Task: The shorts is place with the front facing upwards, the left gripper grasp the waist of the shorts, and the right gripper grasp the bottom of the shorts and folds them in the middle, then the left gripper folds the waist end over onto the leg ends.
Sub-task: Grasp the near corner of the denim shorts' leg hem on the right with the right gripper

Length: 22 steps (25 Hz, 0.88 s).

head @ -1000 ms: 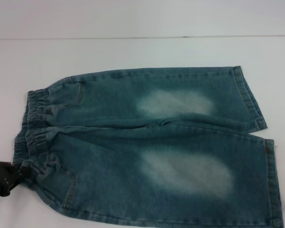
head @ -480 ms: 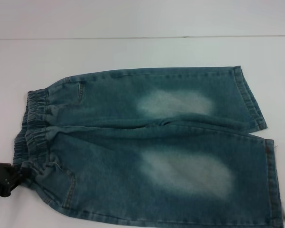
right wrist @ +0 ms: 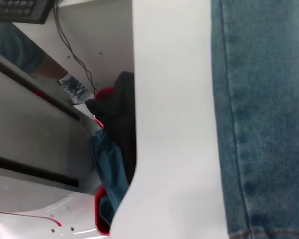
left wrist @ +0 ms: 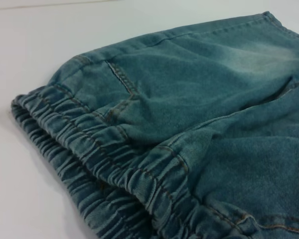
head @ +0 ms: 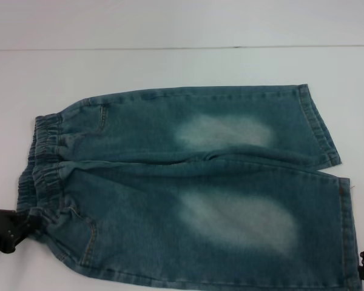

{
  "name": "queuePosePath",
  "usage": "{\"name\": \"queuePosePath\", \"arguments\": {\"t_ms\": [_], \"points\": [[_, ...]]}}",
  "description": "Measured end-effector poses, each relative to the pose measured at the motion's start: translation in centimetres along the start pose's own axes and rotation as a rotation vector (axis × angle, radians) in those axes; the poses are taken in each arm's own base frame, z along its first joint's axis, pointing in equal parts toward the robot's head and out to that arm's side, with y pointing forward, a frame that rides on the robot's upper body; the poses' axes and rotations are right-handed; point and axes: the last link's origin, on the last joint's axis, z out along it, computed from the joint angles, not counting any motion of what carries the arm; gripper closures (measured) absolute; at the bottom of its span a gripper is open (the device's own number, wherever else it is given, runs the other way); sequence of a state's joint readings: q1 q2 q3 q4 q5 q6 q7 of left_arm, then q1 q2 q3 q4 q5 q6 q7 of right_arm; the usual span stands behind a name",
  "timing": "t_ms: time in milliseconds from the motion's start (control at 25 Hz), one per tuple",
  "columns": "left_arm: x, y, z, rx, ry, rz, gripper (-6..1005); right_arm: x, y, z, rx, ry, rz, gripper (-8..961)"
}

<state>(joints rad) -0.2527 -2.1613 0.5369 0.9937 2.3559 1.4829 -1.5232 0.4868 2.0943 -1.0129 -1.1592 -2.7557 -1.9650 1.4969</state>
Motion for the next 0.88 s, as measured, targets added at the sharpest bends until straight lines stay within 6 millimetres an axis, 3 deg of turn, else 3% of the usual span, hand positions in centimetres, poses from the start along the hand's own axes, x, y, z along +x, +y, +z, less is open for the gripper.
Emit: {"name": "queuePosePath", "arguments": {"t_ms": [680, 880], "points": [[-0.3, 0.0, 0.6, 0.001, 0.000, 0.006, 949, -1.0, -0.2, 0.8, -0.003, -0.081, -0.042, 75], [-0.4, 0.0, 0.5, 0.002, 0.001, 0.007, 947, -0.8, -0.7, 1.1, 0.027, -0.076, -0.029, 130]]}}
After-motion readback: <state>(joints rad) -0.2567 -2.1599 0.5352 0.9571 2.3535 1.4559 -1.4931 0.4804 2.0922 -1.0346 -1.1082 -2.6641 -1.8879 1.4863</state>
